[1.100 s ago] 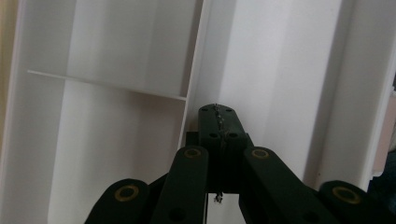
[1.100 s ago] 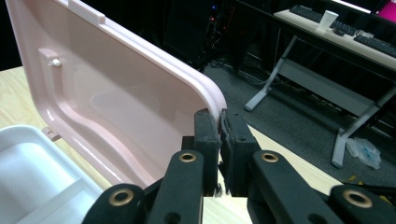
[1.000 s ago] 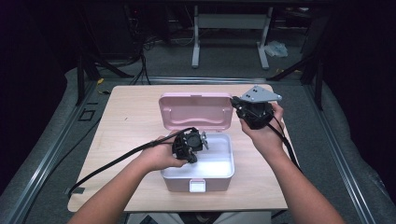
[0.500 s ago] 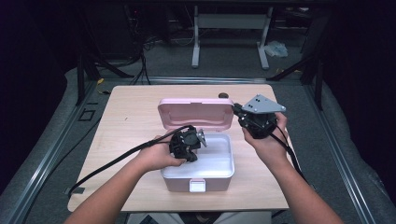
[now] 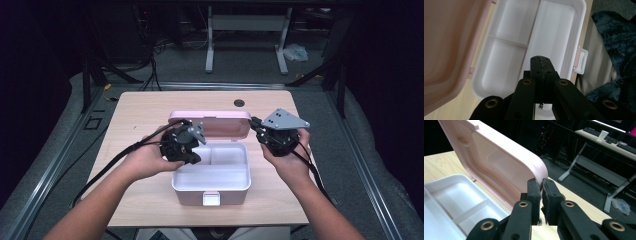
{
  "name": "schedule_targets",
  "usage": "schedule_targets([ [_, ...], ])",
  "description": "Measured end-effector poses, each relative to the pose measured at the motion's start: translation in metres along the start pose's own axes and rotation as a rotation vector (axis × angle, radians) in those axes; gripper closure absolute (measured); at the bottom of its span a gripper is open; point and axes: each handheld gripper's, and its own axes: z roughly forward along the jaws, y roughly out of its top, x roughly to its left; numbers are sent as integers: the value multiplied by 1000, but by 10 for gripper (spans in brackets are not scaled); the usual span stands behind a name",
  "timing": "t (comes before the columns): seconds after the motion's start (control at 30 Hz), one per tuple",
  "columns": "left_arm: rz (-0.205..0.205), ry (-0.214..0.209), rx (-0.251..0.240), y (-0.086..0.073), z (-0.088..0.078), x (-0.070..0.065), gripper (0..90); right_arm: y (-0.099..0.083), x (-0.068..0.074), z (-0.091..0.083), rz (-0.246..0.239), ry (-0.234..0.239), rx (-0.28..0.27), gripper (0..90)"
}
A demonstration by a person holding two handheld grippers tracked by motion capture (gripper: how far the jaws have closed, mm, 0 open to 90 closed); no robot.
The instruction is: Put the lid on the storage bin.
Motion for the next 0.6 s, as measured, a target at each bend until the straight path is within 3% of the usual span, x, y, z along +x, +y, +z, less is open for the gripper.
schedule_targets([
  [0.2,-19,8,-15,4,-27,5,900,-2,2,-4,4,9,3,842],
  [0.33,-36,-2,-50,7,-40,9,900,-4,4,-7,7,18,9,841],
  [0.6,-71,28,-90,22,-68,21,900,-7,5,-10,6,24,9,840],
])
